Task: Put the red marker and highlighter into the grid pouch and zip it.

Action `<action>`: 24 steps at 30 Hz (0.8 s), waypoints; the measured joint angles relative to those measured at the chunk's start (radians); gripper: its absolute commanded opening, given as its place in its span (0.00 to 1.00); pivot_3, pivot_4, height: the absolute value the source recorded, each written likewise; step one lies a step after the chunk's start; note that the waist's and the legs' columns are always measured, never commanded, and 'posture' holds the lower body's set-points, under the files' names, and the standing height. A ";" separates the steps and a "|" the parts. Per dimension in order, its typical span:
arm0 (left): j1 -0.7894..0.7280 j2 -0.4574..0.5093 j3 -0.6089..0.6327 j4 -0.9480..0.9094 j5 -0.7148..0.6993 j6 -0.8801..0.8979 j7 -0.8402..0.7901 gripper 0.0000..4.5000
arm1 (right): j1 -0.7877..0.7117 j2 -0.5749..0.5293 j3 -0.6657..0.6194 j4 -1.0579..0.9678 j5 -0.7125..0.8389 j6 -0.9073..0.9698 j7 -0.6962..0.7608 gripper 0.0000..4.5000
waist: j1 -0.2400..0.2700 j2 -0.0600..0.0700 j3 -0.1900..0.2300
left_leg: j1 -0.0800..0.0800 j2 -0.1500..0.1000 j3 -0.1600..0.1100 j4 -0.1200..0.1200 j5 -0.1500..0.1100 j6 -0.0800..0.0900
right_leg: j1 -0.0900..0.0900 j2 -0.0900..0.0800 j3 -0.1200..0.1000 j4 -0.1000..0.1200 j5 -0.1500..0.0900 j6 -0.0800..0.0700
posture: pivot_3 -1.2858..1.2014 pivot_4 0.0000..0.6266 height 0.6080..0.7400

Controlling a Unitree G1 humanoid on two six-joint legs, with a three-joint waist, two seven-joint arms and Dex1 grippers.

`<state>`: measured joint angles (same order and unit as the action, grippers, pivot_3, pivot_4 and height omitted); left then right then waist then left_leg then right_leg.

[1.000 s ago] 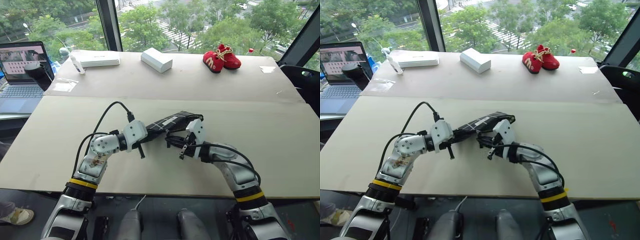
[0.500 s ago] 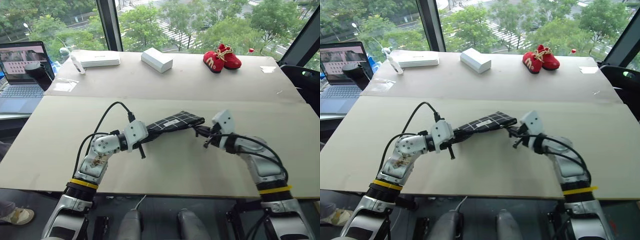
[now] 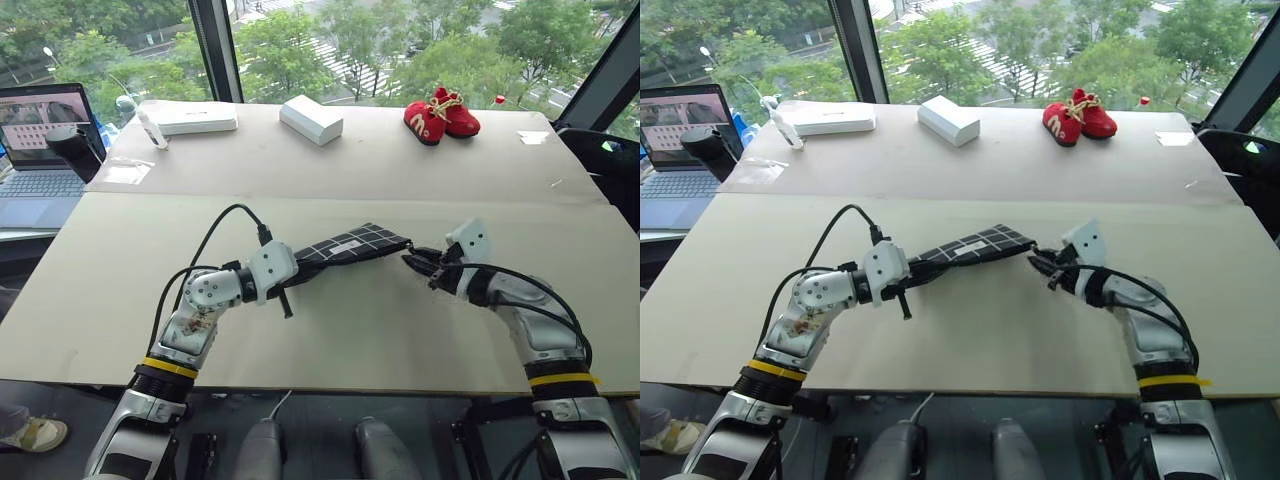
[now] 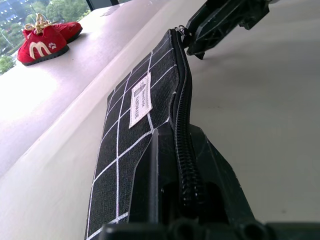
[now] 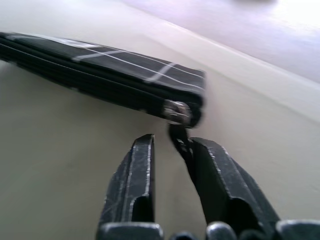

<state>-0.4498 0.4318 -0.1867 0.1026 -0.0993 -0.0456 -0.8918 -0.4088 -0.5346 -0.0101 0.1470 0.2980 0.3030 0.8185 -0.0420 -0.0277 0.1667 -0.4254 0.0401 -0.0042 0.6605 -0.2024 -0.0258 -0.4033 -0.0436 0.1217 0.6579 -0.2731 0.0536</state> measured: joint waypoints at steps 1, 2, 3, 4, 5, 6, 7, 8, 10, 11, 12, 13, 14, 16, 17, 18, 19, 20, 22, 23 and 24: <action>0.000 0.000 0.000 0.000 0.000 0.000 0.000 0.00 | 0.000 -0.001 -0.001 -0.002 0.001 0.007 0.008 0.63 | 0.001 0.000 0.000 | 0.000 0.000 0.000 0.000 0.000 0.000 | 0.000 0.000 0.000 0.000 0.000 0.000 | 0.52 0.24 0.92; 0.000 0.000 0.000 0.000 0.000 0.000 0.000 0.00 | 0.001 -0.010 -0.001 -0.002 0.001 0.016 0.014 0.63 | 0.003 0.000 0.000 | 0.000 0.000 0.000 0.000 0.000 0.000 | 0.000 0.000 0.000 0.000 0.000 0.000 | 0.52 0.24 0.92; 0.000 0.001 0.000 0.000 0.000 0.000 0.000 0.00 | 0.002 -0.016 -0.003 -0.002 0.001 0.020 0.017 0.63 | 0.004 0.000 0.000 | 0.000 0.000 0.000 0.000 0.000 0.000 | 0.000 0.000 0.000 0.000 0.000 0.000 | 0.52 0.24 0.92; 0.000 0.000 0.000 0.000 0.000 0.000 0.000 0.00 | 0.002 -0.026 -0.009 0.001 0.001 0.027 0.019 0.63 | 0.004 0.000 0.000 | 0.000 0.000 0.000 0.000 0.000 0.000 | 0.000 0.000 0.000 0.000 0.000 0.000 | 0.52 0.24 0.92; 0.000 0.000 0.000 0.001 0.000 -0.001 0.000 0.00 | 0.002 -0.043 -0.018 0.007 0.000 0.029 0.019 0.63 | 0.005 0.000 0.000 | 0.000 0.000 0.000 0.000 0.000 0.000 | 0.000 0.000 0.000 0.000 0.000 0.000 | 0.52 0.24 0.92; 0.000 0.001 0.000 0.001 0.000 -0.001 0.000 0.00 | 0.002 -0.057 -0.029 0.014 0.000 0.029 0.018 0.63 | 0.005 0.000 0.000 | 0.000 0.000 0.000 0.000 0.000 0.000 | 0.000 0.000 0.000 0.000 0.000 0.000 | 0.52 0.24 0.92; -0.001 0.001 0.000 0.002 -0.001 -0.002 -0.001 0.00 | 0.002 -0.083 -0.055 0.027 0.000 0.029 0.014 0.63 | 0.007 0.000 0.000 | 0.000 0.000 0.000 0.000 0.000 0.000 | 0.000 0.000 0.000 0.000 0.000 0.000 | 0.52 0.24 0.92; -0.001 0.001 0.001 0.005 -0.001 -0.005 -0.003 0.00 | 0.002 -0.112 -0.086 0.041 0.000 0.029 0.013 0.63 | 0.007 0.000 0.000 | 0.000 0.000 0.000 0.000 0.000 0.000 | 0.000 -0.001 0.000 -0.001 0.000 0.000 | 0.52 0.24 0.92; -0.002 0.002 0.002 0.019 -0.004 -0.023 -0.014 0.00 | 0.014 -0.164 -0.140 0.045 0.005 0.032 0.021 0.63 | 0.007 0.000 0.000 | 0.000 0.000 0.000 0.000 0.000 0.000 | 0.000 0.000 0.000 -0.001 0.000 0.000 | 0.52 0.24 0.92; -0.005 0.001 0.003 0.028 -0.005 -0.036 -0.021 0.00 | 0.027 -0.186 -0.163 0.042 0.016 0.034 0.031 0.63 | 0.007 0.000 0.000 | 0.000 0.000 0.000 0.000 0.000 0.000 | 0.001 0.000 0.000 -0.001 0.000 0.000 | 0.52 0.24 0.92; -0.009 -0.002 0.002 0.039 -0.009 -0.058 -0.034 0.00 | 0.062 -0.216 -0.192 0.026 0.042 0.044 0.058 0.63 | 0.009 0.000 0.000 | 0.000 0.000 0.000 0.000 0.000 0.000 | 0.001 0.000 0.000 -0.001 0.000 0.000 | 0.52 0.24 0.92; -0.014 -0.004 0.003 0.059 -0.020 -0.096 -0.056 0.00 | 0.135 -0.254 -0.232 -0.021 0.088 0.074 0.113 0.63 | 0.014 0.000 0.000 | 0.000 0.000 0.000 0.000 0.000 0.000 | 0.001 0.000 -0.001 -0.001 0.000 0.000 | 0.52 0.24 0.92; -0.016 -0.003 0.005 0.076 -0.023 -0.122 -0.071 0.00 | 0.184 -0.273 -0.252 -0.053 0.120 0.093 0.152 0.63 | 0.016 0.000 0.000 | 0.000 0.000 0.000 -0.001 0.000 0.000 | 0.001 0.000 -0.001 -0.002 0.000 0.000 | 0.52 0.24 0.92; -0.028 -0.009 0.005 0.119 -0.031 -0.176 -0.110 0.00 | 0.286 -0.293 -0.288 -0.134 0.178 0.121 0.217 0.63 | 0.018 0.000 0.000 | 0.000 0.000 0.000 0.000 0.000 0.000 | 0.002 0.000 0.000 -0.002 0.000 0.000 | 0.52 0.24 0.92; -0.046 -0.020 0.001 0.157 -0.046 -0.225 -0.151 0.00 | 0.344 -0.294 -0.311 -0.191 0.217 0.144 0.247 0.63 | 0.013 0.000 0.000 | 0.000 -0.001 0.001 0.000 0.000 0.000 | 0.002 0.000 0.001 -0.002 0.000 0.000 | 0.52 0.24 0.92; -0.051 -0.023 0.000 0.165 -0.049 -0.239 -0.163 0.00 | 0.358 -0.294 -0.317 -0.206 0.225 0.147 0.251 0.63 | 0.014 0.000 0.000 | 0.000 -0.001 0.001 0.000 0.000 0.000 | 0.002 0.000 0.001 -0.002 0.000 0.001 | 0.52 0.24 0.92; -0.077 -0.034 -0.006 0.202 -0.063 -0.295 -0.206 0.00 | 0.403 -0.294 -0.340 -0.254 0.252 0.160 0.257 0.63 | 0.013 0.000 0.000 | 0.001 -0.001 0.001 0.000 0.000 0.000 | 0.002 0.000 0.001 -0.001 0.000 0.001 | 0.52 0.24 0.92; -0.092 -0.039 -0.008 0.224 -0.064 -0.320 -0.225 0.00 | 0.423 -0.294 -0.353 -0.277 0.267 0.166 0.259 0.63 | 0.014 0.000 0.000 | 0.001 -0.001 0.000 0.000 0.000 0.000 | 0.002 0.000 0.001 -0.001 -0.001 0.001 | 0.52 0.24 0.92; -0.150 -0.052 -0.012 0.327 -0.066 -0.414 -0.283 0.00 | 0.476 -0.286 -0.397 -0.344 0.310 0.192 0.249 0.63 | 0.016 0.000 0.000 | 0.002 -0.001 0.000 0.000 0.000 0.000 | 0.003 0.000 0.001 -0.002 -0.002 0.003 | 0.52 0.24 0.92; -0.180 -0.061 -0.012 0.387 -0.066 -0.461 -0.312 0.00 | 0.503 -0.279 -0.416 -0.373 0.321 0.202 0.240 0.63 | 0.018 0.000 0.000 | 0.001 -0.001 0.000 0.000 0.000 0.000 | 0.003 0.000 0.001 -0.002 -0.002 0.003 | 0.52 0.24 0.92; -0.191 -0.066 -0.012 0.417 -0.066 -0.484 -0.325 0.00 | 0.514 -0.276 -0.422 -0.384 0.330 0.208 0.237 0.63 | 0.018 0.000 0.000 | 0.001 -0.001 0.000 0.000 0.000 0.000 | 0.003 0.000 0.001 -0.002 -0.002 0.003 | 0.52 0.24 0.92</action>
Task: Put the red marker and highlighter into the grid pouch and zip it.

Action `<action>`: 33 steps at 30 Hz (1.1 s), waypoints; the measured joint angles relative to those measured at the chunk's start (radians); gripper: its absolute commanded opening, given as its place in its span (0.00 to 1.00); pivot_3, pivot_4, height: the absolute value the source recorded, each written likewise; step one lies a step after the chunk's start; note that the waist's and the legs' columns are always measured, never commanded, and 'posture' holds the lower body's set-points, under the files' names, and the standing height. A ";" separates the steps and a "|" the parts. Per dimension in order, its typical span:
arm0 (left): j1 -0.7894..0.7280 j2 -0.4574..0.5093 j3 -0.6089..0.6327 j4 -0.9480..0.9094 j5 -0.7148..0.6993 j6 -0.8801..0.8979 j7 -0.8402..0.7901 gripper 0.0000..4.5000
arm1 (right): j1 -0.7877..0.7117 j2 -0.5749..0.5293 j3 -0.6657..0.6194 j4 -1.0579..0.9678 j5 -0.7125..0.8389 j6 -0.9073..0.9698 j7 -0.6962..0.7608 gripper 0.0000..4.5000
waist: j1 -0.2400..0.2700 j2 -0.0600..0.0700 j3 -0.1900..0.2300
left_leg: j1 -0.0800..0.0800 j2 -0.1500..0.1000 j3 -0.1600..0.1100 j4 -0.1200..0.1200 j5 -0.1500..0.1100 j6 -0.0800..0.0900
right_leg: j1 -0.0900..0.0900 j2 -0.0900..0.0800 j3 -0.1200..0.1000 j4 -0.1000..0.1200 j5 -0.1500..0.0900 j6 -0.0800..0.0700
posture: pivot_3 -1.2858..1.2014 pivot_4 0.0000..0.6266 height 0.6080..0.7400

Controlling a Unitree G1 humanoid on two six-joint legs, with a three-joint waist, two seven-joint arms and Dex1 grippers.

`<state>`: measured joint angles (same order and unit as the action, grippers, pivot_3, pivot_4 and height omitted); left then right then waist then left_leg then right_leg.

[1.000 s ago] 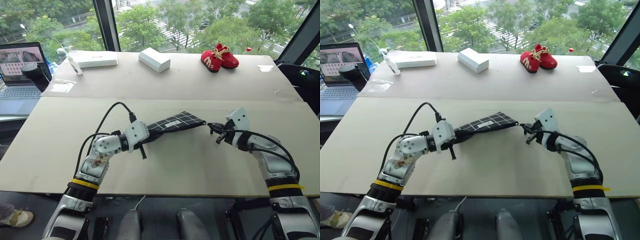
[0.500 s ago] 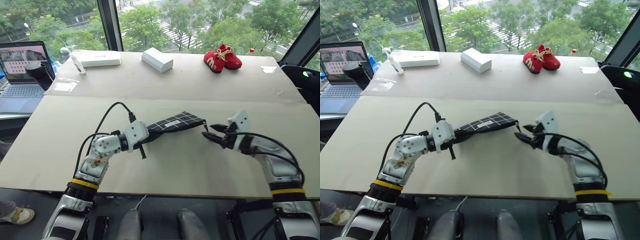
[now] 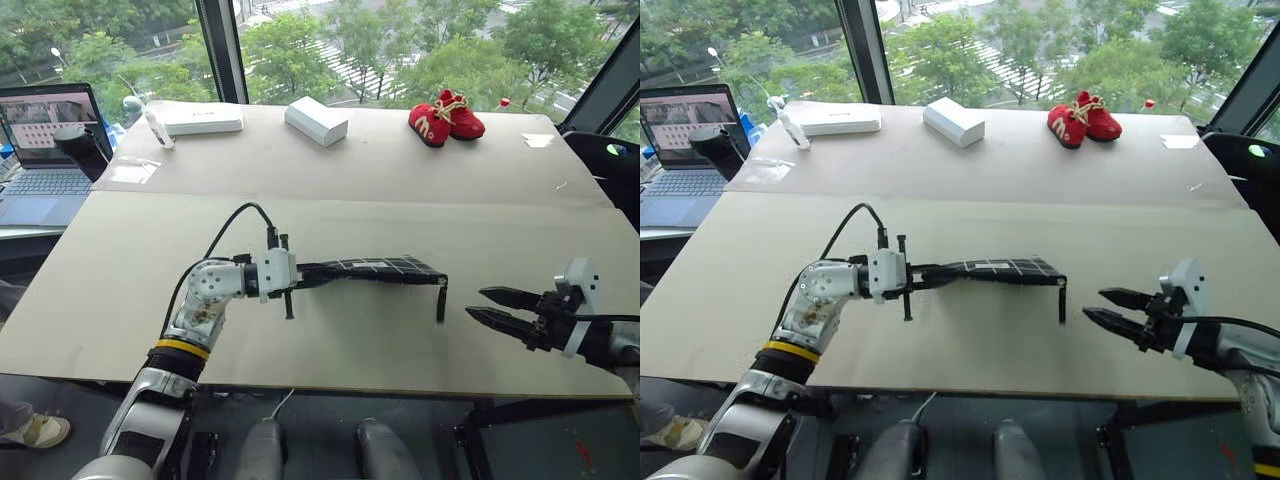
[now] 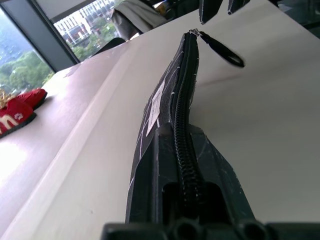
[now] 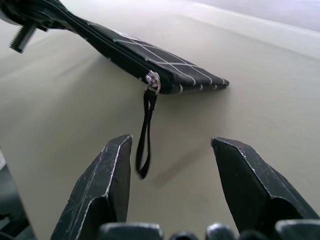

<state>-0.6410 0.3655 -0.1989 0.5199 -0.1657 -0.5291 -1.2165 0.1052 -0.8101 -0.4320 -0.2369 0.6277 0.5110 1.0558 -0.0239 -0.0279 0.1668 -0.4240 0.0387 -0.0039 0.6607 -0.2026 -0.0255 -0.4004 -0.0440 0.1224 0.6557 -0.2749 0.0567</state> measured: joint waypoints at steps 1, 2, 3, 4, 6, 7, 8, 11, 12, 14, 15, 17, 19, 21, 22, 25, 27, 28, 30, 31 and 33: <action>-0.012 -0.007 0.000 0.033 0.000 -0.025 -0.015 0.00 | 0.013 0.004 -0.008 -0.012 0.009 0.005 -0.006 0.63 | 0.000 0.000 0.000 | 0.000 0.000 0.000 0.000 0.000 0.000 | 0.000 0.000 0.000 0.000 0.000 0.000 | 0.52 0.24 0.92; -0.031 -0.020 -0.001 0.088 0.003 -0.065 -0.035 0.00 | 0.029 0.008 -0.017 -0.026 0.020 0.014 -0.017 0.63 | 0.001 0.000 0.000 | 0.000 0.000 0.000 0.000 0.000 0.000 | 0.000 0.000 0.000 0.000 0.000 0.000 | 0.52 0.24 0.92; -0.042 -0.025 -0.005 0.125 0.007 -0.092 -0.048 0.00 | 0.035 0.009 -0.017 -0.037 0.023 0.020 -0.022 0.63 | 0.000 0.000 0.000 | 0.000 0.000 0.000 0.000 0.000 0.000 | 0.000 0.000 0.000 0.000 0.000 0.000 | 0.52 0.24 0.92; -0.062 -0.030 -0.016 0.178 0.021 -0.129 -0.056 0.08 | 0.041 0.010 -0.019 -0.044 0.023 0.021 -0.031 0.64 | 0.001 0.000 0.000 | 0.000 0.000 0.000 0.000 0.000 0.000 | 0.000 0.000 0.000 0.000 0.000 0.000 | 0.52 0.24 0.92; -0.100 -0.039 -0.027 0.279 0.059 -0.189 -0.059 0.20 | 0.052 0.011 -0.023 -0.051 0.022 0.021 -0.049 0.65 | 0.004 -0.001 0.000 | 0.000 -0.001 0.000 0.000 0.000 0.000 | 0.000 0.000 0.000 0.000 0.000 0.000 | 0.52 0.24 0.92; -0.106 -0.041 -0.027 0.301 0.064 -0.192 -0.061 0.25 | 0.057 0.011 -0.025 -0.051 0.022 0.021 -0.057 0.65 | 0.004 -0.001 0.000 | 0.000 -0.001 0.000 0.000 0.000 0.000 | 0.000 0.000 0.000 0.000 0.000 0.000 | 0.52 0.24 0.92; -0.106 -0.045 -0.026 0.315 0.060 -0.189 -0.074 0.35 | 0.060 0.011 -0.027 -0.051 0.022 0.021 -0.064 0.65 | 0.004 0.000 0.000 | -0.001 -0.001 0.000 0.000 0.000 0.000 | 0.000 0.000 0.001 0.000 0.000 0.000 | 0.52 0.24 0.92; -0.102 -0.069 -0.020 0.321 0.034 -0.163 -0.106 0.58 | 0.064 0.011 -0.032 -0.051 0.021 0.021 -0.076 0.65 | 0.005 -0.001 0.000 | -0.001 -0.001 0.000 0.000 0.000 0.000 | -0.001 0.000 0.000 0.000 0.000 0.000 | 0.52 0.24 0.92; -0.098 -0.073 -0.018 0.316 0.024 -0.155 -0.109 0.67 | 0.064 0.011 -0.032 -0.051 0.021 0.021 -0.077 0.65 | 0.006 -0.001 0.000 | -0.001 -0.001 0.000 0.000 0.000 0.000 | -0.001 0.000 0.000 0.000 0.000 0.000 | 0.52 0.24 0.92; -0.076 -0.068 -0.011 0.279 0.005 -0.107 -0.119 0.85 | 0.062 0.009 -0.032 -0.044 0.018 0.021 -0.078 0.65 | 0.005 0.000 0.000 | -0.001 0.000 -0.001 0.000 0.000 0.000 | -0.001 0.000 0.000 0.000 0.000 0.000 | 0.52 0.24 0.92; -0.063 -0.062 -0.011 0.254 0.000 -0.072 -0.124 0.90 | 0.058 0.008 -0.031 -0.040 0.015 0.021 -0.078 0.65 | 0.004 0.000 0.000 | -0.001 0.000 0.000 0.000 0.000 0.000 | -0.001 0.000 0.000 0.001 0.000 0.000 | 0.52 0.24 0.92; -0.020 -0.041 -0.008 0.166 -0.035 0.050 -0.136 0.98 | 0.042 0.003 -0.028 -0.016 0.011 0.020 -0.076 0.65 | 0.000 0.000 0.000 | -0.001 0.000 -0.001 0.000 0.000 0.000 | -0.001 0.000 0.000 0.001 0.000 0.000 | 0.52 0.24 0.92; 0.043 -0.016 0.002 0.021 -0.107 0.249 -0.136 0.98 | 0.014 -0.007 -0.020 0.018 0.000 0.019 -0.075 0.65 | -0.005 0.000 0.000 | -0.001 0.000 -0.001 0.000 0.000 0.000 | -0.001 0.000 0.000 0.001 0.000 0.000 | 0.52 0.24 0.92; 0.088 0.009 0.028 -0.137 -0.204 0.509 -0.087 0.98 | -0.023 -0.011 -0.009 0.056 -0.018 0.012 -0.072 0.65 | -0.007 0.000 0.000 | -0.001 0.000 -0.001 0.000 0.000 0.000 | -0.001 0.000 0.000 0.002 0.000 0.000 | 0.52 0.24 0.92; 0.110 0.030 0.051 -0.219 -0.254 0.646 -0.037 0.98 | -0.052 -0.013 0.001 0.082 -0.024 0.006 -0.065 0.65 | -0.010 0.000 0.000 | -0.001 0.001 -0.001 0.000 0.000 0.000 | -0.001 0.000 0.000 0.002 0.000 0.000 | 0.52 0.24 0.92; 0.178 0.098 0.168 -0.398 -0.347 0.930 0.144 0.98 | -0.136 -0.022 0.034 0.168 -0.049 -0.029 -0.049 0.65 | -0.021 0.000 0.000 | 0.000 0.002 -0.002 0.000 0.000 0.000 | -0.001 0.001 -0.001 0.002 0.000 0.000 | 0.52 0.24 0.92; 0.222 0.139 0.237 -0.450 -0.372 1.034 0.229 0.98 | -0.173 -0.022 0.042 0.234 -0.070 -0.052 -0.047 0.65 | -0.025 0.000 0.000 | 0.000 0.002 -0.002 -0.001 0.000 0.000 | -0.001 0.001 -0.001 0.002 0.000 0.000 | 0.52 0.24 0.92; 0.246 0.157 0.270 -0.474 -0.387 1.081 0.267 0.98 | -0.190 -0.022 0.052 0.268 -0.084 -0.066 -0.046 0.65 | -0.024 0.000 0.000 | 0.000 0.002 -0.002 -0.001 0.000 0.000 | -0.001 0.001 -0.001 0.002 0.000 -0.001 | 0.52 0.24 0.92; 0.285 0.173 0.326 -0.511 -0.411 1.150 0.322 0.98 | -0.227 -0.016 0.075 0.325 -0.114 -0.097 -0.047 0.65 | -0.019 0.000 0.000 | 0.000 0.001 -0.001 -0.001 0.000 0.000 | -0.001 0.000 -0.001 0.002 0.000 -0.001 | 0.52 0.24 0.92; 0.304 0.180 0.353 -0.527 -0.425 1.169 0.342 0.98 | -0.253 -0.009 0.087 0.353 -0.125 -0.110 -0.047 0.65 | -0.018 0.000 0.000 | 0.000 0.001 -0.001 0.000 0.000 0.000 | -0.001 0.000 -0.001 0.002 0.000 -0.001 | 0.52 0.24 0.92; 0.327 0.185 0.404 -0.544 -0.441 1.189 0.375 0.98 | -0.290 -0.004 0.107 0.396 -0.145 -0.133 -0.047 0.65 | -0.014 0.000 0.000 | 0.000 0.001 -0.001 0.000 0.000 0.000 | -0.001 0.000 -0.001 0.001 0.000 -0.001 | 0.52 0.24 0.92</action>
<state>-0.3138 0.5500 0.2052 -0.0240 -0.6064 0.6595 -0.8413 -0.1847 -0.8141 -0.3249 0.1586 0.4828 0.3777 1.0085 -0.0380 -0.0280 0.1669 -0.4238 0.0394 -0.0052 0.6607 -0.2026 -0.0255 -0.4009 -0.0444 0.1213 0.6571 -0.2746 0.0554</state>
